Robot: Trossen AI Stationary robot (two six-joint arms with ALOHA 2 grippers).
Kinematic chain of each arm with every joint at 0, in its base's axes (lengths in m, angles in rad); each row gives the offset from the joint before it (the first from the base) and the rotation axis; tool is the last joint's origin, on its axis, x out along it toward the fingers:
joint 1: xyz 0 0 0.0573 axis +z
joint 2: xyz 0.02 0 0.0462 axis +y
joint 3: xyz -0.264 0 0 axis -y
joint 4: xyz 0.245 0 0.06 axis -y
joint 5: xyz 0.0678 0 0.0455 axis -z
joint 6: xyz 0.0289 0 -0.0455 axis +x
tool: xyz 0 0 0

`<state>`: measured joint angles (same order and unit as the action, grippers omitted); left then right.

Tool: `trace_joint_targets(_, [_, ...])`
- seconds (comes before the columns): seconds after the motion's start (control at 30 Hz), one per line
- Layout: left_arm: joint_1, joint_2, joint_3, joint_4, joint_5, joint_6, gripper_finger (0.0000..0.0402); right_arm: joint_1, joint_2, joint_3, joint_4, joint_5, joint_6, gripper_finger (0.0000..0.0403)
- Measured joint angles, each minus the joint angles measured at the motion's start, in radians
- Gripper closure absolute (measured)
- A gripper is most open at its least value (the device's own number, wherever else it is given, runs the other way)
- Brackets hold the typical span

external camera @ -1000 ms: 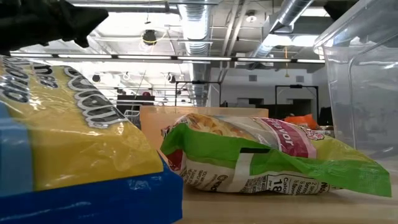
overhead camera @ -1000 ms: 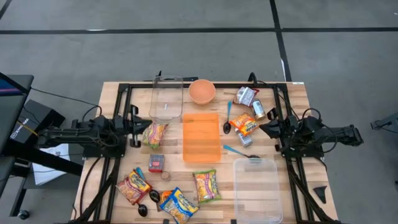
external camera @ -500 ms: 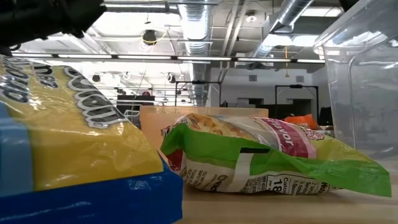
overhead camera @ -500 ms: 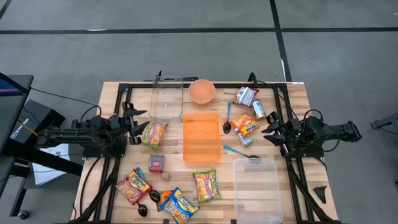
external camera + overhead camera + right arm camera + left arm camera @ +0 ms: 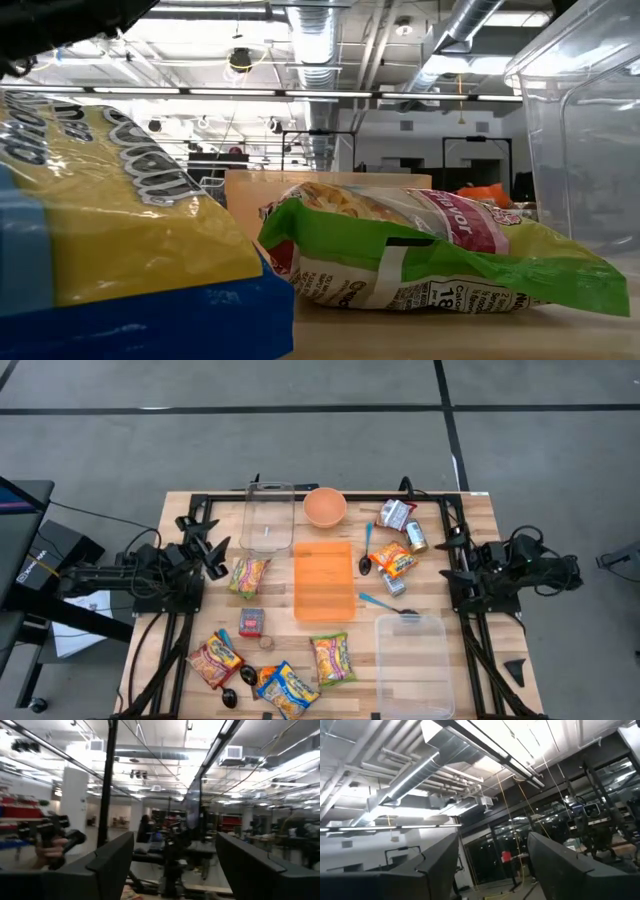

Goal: Pick & Place Food Item
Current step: Put the golden seasoning bottle into the orange bin

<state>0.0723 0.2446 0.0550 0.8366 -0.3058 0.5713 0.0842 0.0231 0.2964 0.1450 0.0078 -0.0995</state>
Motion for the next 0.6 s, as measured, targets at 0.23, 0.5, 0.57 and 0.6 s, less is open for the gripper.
trace_joint_targets(0.23, [0.001, 0.203, 0.165, 0.000, 0.000, 0.002, 0.0118, -0.015, 0.066, 0.108, -0.097, 0.181, -0.043, 0.0124])
trace_joint_targets(0.5, [-0.001, 0.442, 0.262, 0.003, 0.040, 0.084, 0.0055, -0.015, 0.227, 0.284, -0.315, 0.240, 0.061, 0.0124])
trace_joint_targets(0.57, [-0.007, 0.478, 0.275, 0.035, 0.090, 0.101, 0.0042, -0.015, 0.279, 0.337, -0.390, 0.284, 0.055, 0.0124])
trace_joint_targets(0.6, [-0.011, 0.487, 0.286, 0.055, 0.099, 0.109, 0.0036, -0.015, 0.306, 0.367, -0.421, 0.318, 0.043, 0.0124])
